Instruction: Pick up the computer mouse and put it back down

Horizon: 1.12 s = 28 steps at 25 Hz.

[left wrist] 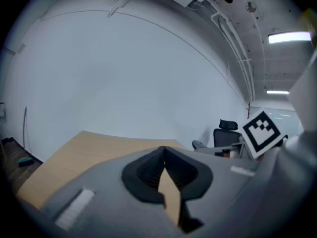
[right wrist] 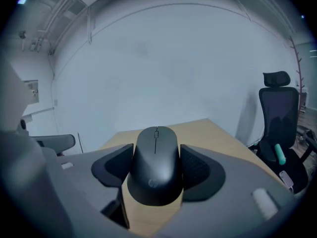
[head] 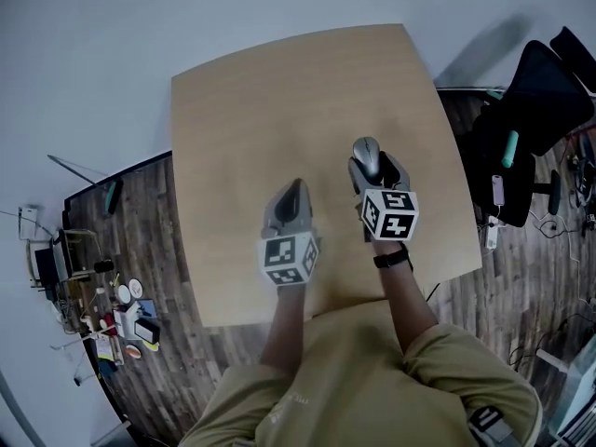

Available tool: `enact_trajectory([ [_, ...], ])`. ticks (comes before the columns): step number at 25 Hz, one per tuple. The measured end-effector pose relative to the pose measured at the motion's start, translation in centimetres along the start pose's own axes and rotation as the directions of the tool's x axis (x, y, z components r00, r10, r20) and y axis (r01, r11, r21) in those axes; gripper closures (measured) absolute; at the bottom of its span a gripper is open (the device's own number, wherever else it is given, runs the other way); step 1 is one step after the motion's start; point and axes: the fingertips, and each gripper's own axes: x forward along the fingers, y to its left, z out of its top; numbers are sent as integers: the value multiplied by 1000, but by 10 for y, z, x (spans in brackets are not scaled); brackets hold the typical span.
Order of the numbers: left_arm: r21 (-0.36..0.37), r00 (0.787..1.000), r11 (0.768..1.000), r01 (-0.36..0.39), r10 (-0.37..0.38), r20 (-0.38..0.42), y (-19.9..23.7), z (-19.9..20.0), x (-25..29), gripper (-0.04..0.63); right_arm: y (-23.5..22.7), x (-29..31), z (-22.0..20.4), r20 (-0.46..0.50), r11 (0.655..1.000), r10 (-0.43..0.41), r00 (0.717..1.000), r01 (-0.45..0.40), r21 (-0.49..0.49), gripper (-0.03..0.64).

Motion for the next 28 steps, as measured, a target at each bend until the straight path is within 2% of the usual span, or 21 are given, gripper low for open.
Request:
enact_trajectory([
  [4,38,996,999,26,-30,87,-12,35,-31,592,29,-54,34,130,999,3,992,1,-33,319],
  [10,96,979,994,51,-69,193,-28,81,-77,592,63,-120,74,287,996,-4,958,30,-86,319],
  [14,118,972,992,48,-73,224,-35,100,-99,594,77,-158,89,363,995,-5,932,43,-94,319],
  [18,94,974,995,26,-46,220,-32,103,-113,595,86,-188,91,401,993,-2,916,49,-109,319],
  [23,61,965,998,15,-31,260,-46,109,-123,597,81,-210,87,415,993,9,910,40,-111,319],
  [28,48,948,999,-10,-6,319,-65,115,-128,596,81,-211,92,390,987,92,916,-32,-159,319],
])
